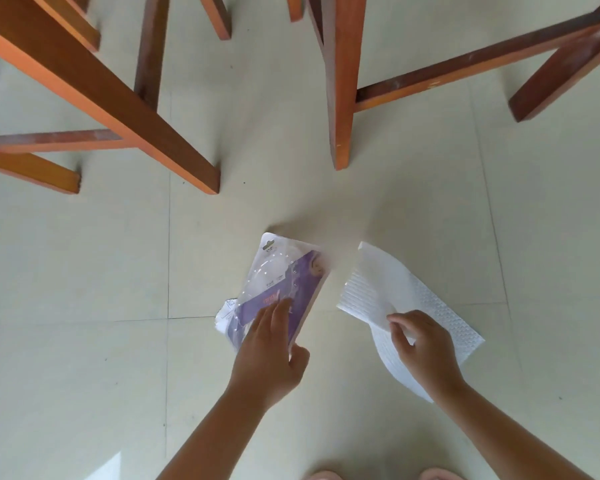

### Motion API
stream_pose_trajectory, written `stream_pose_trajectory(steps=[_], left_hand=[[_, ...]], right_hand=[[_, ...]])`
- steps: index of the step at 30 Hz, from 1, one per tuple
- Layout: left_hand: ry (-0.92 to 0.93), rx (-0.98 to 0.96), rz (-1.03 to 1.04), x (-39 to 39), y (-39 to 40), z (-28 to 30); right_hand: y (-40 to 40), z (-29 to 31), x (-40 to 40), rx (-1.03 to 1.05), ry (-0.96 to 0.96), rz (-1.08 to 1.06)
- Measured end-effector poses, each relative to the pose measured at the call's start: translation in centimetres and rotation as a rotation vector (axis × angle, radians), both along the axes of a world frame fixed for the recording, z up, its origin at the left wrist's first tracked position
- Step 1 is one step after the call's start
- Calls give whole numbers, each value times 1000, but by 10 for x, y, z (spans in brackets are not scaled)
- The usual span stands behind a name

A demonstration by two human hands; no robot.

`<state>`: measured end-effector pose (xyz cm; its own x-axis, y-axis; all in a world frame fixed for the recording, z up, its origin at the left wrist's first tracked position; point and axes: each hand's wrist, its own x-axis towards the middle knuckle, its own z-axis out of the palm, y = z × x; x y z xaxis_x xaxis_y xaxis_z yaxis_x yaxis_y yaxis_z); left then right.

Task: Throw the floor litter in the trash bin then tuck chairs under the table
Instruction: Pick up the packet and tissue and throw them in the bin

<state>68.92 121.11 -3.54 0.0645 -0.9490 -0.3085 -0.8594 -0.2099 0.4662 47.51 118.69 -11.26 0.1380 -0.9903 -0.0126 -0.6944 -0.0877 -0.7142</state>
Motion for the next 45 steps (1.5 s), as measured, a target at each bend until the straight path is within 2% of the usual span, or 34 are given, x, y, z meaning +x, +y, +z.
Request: stream_pose_trajectory(steps=[6, 10, 15, 18, 22, 25, 29, 34, 38, 45], left_hand=[[-20, -80, 0, 5, -13, 4], [-61, -66, 13, 9, -17, -1], [57, -103, 217, 6, -28, 30], [57, -78, 292, 4, -33, 78], [88, 42, 282, -11, -28, 149], [109, 138, 181, -33, -20, 211], [75, 270, 27, -72, -9, 331], [64, 190, -167, -113, -1, 469], [71, 147, -219, -141, 1, 539], [53, 160, -350, -197, -18, 584]], right_hand=[[-3, -4, 6, 6, -25, -4], [-5, -9, 11, 28, -19, 5], [-9, 17, 2, 35, -31, 12], [-13, 70, -13, 79, 14, -20], [-3, 167, -35, 125, 76, -61], [16, 252, -51, 193, 75, -113], [57, 384, -85, 294, 112, -186], [101, 532, -126, 349, 166, -301], [129, 597, -149, 316, 180, -517], [154, 640, -182, 275, 100, -899]])
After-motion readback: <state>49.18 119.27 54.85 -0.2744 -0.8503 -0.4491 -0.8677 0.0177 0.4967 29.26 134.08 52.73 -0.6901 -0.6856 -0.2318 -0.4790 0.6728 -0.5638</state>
